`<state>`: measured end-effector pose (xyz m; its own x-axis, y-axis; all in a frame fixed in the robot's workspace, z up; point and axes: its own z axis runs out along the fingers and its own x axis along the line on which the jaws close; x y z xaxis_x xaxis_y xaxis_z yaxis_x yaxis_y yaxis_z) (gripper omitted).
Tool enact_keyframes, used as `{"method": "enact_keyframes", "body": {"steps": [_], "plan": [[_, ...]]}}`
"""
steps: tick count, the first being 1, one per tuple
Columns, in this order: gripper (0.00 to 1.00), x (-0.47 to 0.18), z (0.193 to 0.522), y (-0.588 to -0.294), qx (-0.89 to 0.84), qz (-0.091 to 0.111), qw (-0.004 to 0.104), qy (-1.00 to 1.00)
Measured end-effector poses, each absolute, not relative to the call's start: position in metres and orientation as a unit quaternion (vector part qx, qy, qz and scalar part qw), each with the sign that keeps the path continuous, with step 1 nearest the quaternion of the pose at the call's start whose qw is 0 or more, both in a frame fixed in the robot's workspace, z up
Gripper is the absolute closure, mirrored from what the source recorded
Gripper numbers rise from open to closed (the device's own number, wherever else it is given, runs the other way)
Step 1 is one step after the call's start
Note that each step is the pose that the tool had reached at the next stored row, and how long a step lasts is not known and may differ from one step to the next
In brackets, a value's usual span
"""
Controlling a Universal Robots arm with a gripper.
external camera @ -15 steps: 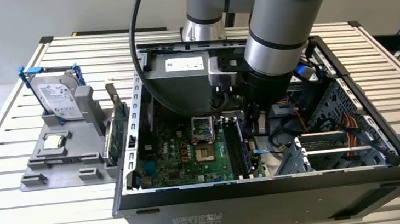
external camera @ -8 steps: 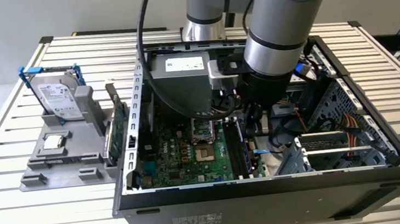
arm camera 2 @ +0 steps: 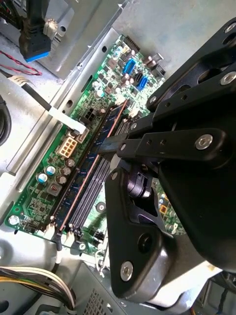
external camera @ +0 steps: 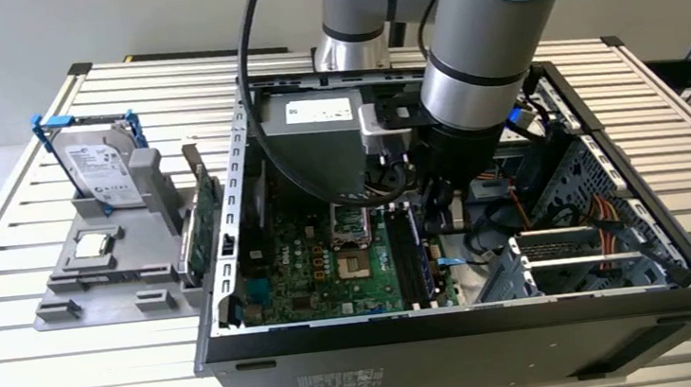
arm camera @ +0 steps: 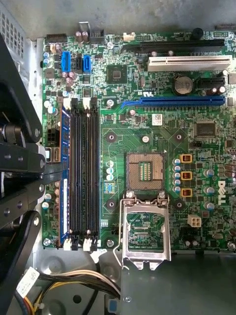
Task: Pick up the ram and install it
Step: 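Press down the ram until it locks into place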
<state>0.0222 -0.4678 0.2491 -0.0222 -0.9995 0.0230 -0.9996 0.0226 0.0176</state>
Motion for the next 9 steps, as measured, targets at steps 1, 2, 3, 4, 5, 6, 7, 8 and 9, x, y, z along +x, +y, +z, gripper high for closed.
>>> {"method": "enact_keyframes", "body": {"steps": [1,2,3,4,5,6,7,8,9], "plan": [[1.00,0.0222,0.2491,-0.4678,0.699,0.002,0.014,-0.715],[1.00,0.0222,0.2490,-0.4678,0.699,0.002,0.014,-0.715],[1.00,0.0222,0.2488,-0.4676,0.699,0.002,0.014,-0.715],[1.00,0.0222,0.2484,-0.4674,0.699,0.002,0.014,-0.715],[1.00,0.0222,0.2479,-0.4673,0.699,0.002,0.014,-0.715],[1.00,0.0222,0.2472,-0.4672,0.699,0.002,0.014,-0.715],[1.00,0.0222,0.2464,-0.4670,0.699,0.002,0.014,-0.715],[1.00,0.0222,0.2457,-0.4668,0.699,0.002,0.014,-0.715],[1.00,0.0222,0.2449,-0.4666,0.699,0.002,0.014,-0.715]]}}
